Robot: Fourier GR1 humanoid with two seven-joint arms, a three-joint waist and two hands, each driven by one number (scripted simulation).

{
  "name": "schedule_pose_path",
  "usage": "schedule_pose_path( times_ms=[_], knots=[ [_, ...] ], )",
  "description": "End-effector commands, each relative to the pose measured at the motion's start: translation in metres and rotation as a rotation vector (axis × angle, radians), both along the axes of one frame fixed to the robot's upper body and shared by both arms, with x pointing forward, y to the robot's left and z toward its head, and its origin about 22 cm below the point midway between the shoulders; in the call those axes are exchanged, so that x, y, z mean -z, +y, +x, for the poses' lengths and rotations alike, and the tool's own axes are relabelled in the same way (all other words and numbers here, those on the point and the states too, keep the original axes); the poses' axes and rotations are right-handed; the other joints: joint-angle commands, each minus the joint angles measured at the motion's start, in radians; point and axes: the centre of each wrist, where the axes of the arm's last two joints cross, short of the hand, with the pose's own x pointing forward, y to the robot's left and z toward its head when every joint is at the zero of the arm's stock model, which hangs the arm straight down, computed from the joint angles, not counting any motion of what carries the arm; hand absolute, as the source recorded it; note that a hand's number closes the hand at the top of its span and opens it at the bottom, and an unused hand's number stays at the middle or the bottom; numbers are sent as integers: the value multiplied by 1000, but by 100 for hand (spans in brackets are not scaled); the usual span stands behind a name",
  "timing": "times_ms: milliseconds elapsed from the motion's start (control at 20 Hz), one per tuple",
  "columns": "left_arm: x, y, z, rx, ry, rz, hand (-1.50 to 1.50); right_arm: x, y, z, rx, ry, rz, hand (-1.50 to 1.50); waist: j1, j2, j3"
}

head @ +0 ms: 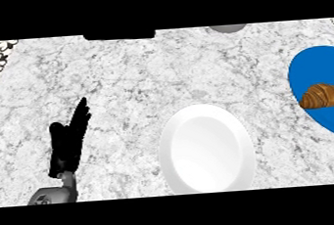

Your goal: Pick the croissant from the plate and place it in the plate

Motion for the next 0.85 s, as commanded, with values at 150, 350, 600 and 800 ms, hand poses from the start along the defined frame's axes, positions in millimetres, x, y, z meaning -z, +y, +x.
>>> schedule_pose_path(
  times_ms=[150,350,600,800],
  knots=[
    [-4,1,4,1,-11,13,0,-5,-12,-14,-40,-54,59,-150,0,0,1],
    [6,4,0,-10,-3,-2,0,-9,-21,-25,53,-57,45,-150,0,4,1],
    [0,-2,2,2,-9,-12,0,-15,-28,-32,63,-63,35,-150,-2,3,2],
    [11,1,-3,6,4,-4,0,-4,-23,-33,73,-56,12,-150,1,7,3]
  ],
)
